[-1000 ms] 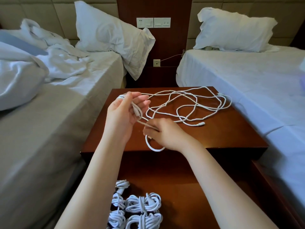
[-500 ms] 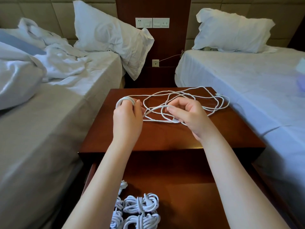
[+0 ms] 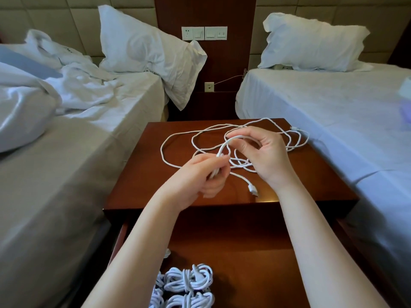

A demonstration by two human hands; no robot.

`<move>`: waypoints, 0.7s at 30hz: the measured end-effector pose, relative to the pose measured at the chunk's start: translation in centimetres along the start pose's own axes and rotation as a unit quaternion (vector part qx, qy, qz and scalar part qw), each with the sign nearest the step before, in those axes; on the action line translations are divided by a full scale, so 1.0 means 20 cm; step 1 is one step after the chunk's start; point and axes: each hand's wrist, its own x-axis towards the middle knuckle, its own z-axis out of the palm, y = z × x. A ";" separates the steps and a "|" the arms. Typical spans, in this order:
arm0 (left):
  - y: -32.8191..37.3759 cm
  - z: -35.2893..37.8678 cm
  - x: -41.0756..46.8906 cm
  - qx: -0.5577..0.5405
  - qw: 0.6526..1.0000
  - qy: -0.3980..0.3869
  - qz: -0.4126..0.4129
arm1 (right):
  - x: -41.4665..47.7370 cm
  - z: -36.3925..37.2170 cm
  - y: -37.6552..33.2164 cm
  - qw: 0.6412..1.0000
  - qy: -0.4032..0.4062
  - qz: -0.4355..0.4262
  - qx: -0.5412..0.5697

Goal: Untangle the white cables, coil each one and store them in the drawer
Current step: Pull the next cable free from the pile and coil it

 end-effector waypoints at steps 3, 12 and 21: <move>0.02 -0.04 -0.02 -0.073 0.995 -0.068 -0.016 | 0.00 0.02 0.01 0.998 -0.048 0.038 0.033; 0.05 -0.12 -0.02 -0.311 0.940 -0.089 0.108 | -0.08 0.26 0.02 0.981 -0.183 0.062 0.021; 0.07 -0.14 0.00 -0.253 0.884 0.318 0.230 | -0.13 0.40 0.01 0.969 -0.229 0.083 -0.053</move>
